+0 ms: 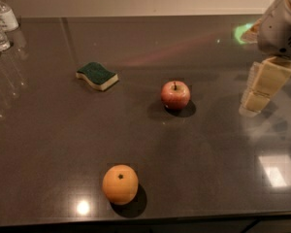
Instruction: Move sponge near orange
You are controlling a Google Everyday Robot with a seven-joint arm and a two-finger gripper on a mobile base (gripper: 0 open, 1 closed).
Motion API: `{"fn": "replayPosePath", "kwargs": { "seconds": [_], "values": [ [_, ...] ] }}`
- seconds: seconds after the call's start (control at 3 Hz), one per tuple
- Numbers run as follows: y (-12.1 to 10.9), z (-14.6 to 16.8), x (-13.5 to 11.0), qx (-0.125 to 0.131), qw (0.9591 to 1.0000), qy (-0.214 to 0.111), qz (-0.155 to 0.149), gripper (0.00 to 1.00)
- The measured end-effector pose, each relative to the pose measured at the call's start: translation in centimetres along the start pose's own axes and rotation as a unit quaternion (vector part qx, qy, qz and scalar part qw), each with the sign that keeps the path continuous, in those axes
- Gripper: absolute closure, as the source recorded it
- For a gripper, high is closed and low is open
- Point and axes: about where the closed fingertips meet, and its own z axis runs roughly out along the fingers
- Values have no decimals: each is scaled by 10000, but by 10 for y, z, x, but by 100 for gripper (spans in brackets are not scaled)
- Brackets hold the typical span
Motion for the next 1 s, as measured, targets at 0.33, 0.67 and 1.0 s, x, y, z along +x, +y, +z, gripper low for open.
{"fn": "replayPosePath", "kwargs": {
  "seconds": [0.33,0.67,1.0],
  "values": [
    [-23,16,-19,28,9998,-187,-55,0],
    [-43,38,-45,1,9988,-475,-100,0],
    [-55,61,-75,-140,9968,-785,-90,0]
  ]
}}
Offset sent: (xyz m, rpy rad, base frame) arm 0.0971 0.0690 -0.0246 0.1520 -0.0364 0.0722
